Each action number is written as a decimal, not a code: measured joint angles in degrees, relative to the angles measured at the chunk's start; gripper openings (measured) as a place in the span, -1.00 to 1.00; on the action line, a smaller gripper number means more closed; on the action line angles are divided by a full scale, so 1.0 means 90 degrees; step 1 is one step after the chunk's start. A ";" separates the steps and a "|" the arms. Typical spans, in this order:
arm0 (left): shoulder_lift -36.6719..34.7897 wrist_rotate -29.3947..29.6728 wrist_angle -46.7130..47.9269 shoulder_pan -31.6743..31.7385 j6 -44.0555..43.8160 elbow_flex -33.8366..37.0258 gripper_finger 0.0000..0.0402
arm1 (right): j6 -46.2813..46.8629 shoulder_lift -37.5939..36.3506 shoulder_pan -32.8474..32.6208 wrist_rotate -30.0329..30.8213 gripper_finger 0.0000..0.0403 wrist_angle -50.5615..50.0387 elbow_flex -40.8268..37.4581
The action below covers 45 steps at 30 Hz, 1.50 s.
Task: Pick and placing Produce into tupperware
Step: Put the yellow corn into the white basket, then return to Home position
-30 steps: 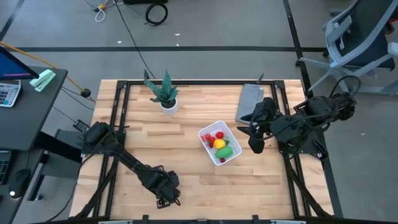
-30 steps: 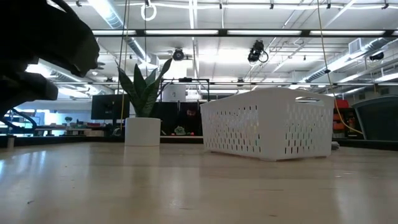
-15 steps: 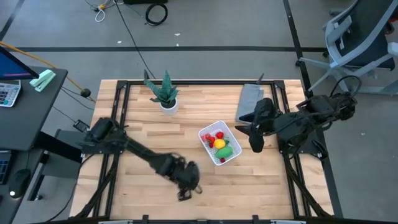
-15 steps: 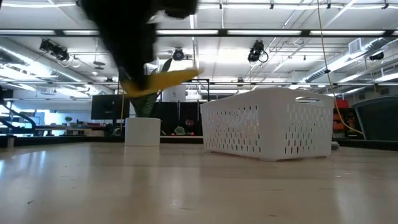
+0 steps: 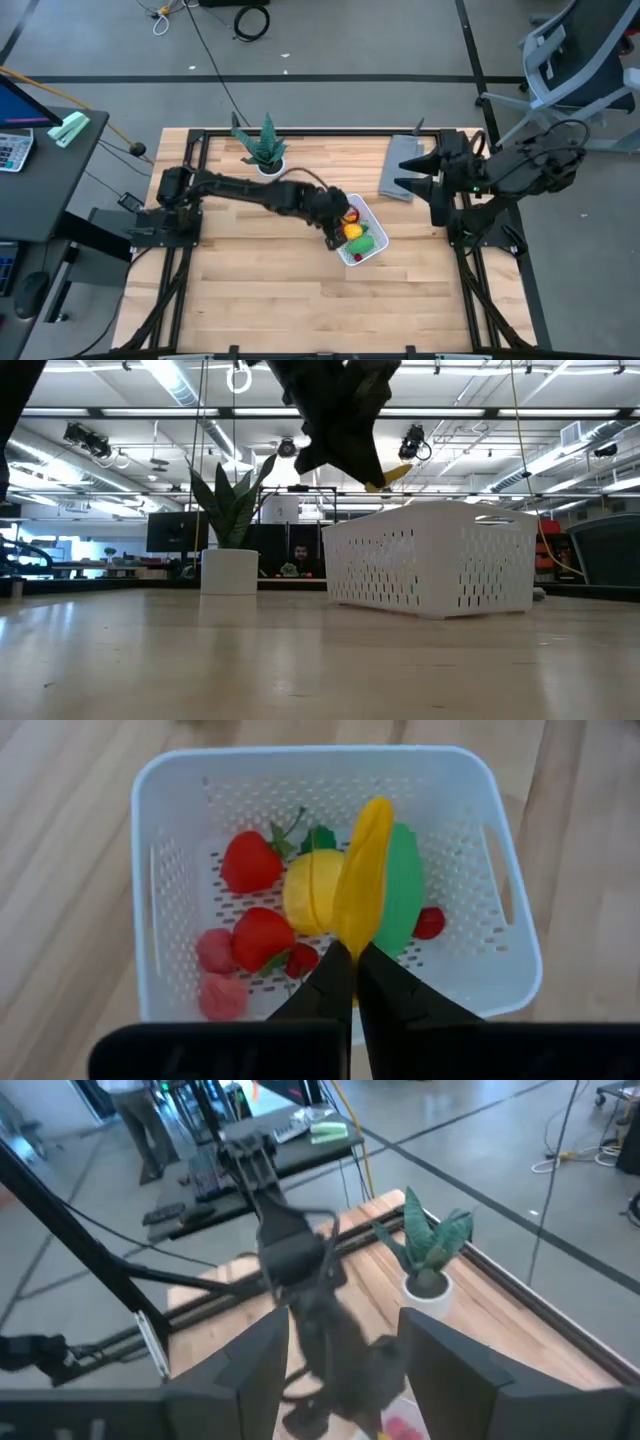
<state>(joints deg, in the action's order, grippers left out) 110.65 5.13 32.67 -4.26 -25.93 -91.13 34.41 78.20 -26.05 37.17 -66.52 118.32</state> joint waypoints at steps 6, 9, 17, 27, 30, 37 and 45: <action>0.0002 -0.0482 0.0042 0.0366 0.0164 0.0002 -0.80 | 0.0059 0.0007 0.0000 0.0006 -0.01 -0.0483 -0.0002; 0.0065 -0.0496 0.0023 0.0388 0.0420 -0.0007 -0.63 | 0.0168 0.0007 0.0001 0.0054 -0.01 -0.0508 -0.0002; 0.0410 -0.0502 0.0144 0.0366 0.0102 0.0010 -0.23 | 0.0288 0.0007 -0.0002 0.0055 -0.01 -0.0511 -0.0005; 0.0106 -0.1511 0.2613 0.0378 -0.0305 -0.1769 -0.14 | 0.0143 -0.0134 -0.0069 -0.0226 -0.01 -0.1077 -0.0008; 0.0059 -0.1425 0.4494 0.0422 0.0181 -0.3198 -0.18 | 0.0416 -0.0435 -0.0219 -0.0568 -0.01 -0.1468 -0.0010; -0.1196 -0.1451 0.5575 0.0577 0.1123 -0.3899 -0.30 | 0.1184 -0.1070 -0.0564 -0.1000 -0.01 -0.2626 -0.0009; -0.3835 -0.1050 0.6130 0.1231 0.0318 -0.2780 -0.33 | 0.0858 -0.2003 -0.0584 -0.0283 -0.01 -0.2606 -0.0094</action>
<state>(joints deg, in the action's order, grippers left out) 76.13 -4.32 87.84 6.81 -23.07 -116.15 42.13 60.17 -31.31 34.62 -89.97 117.47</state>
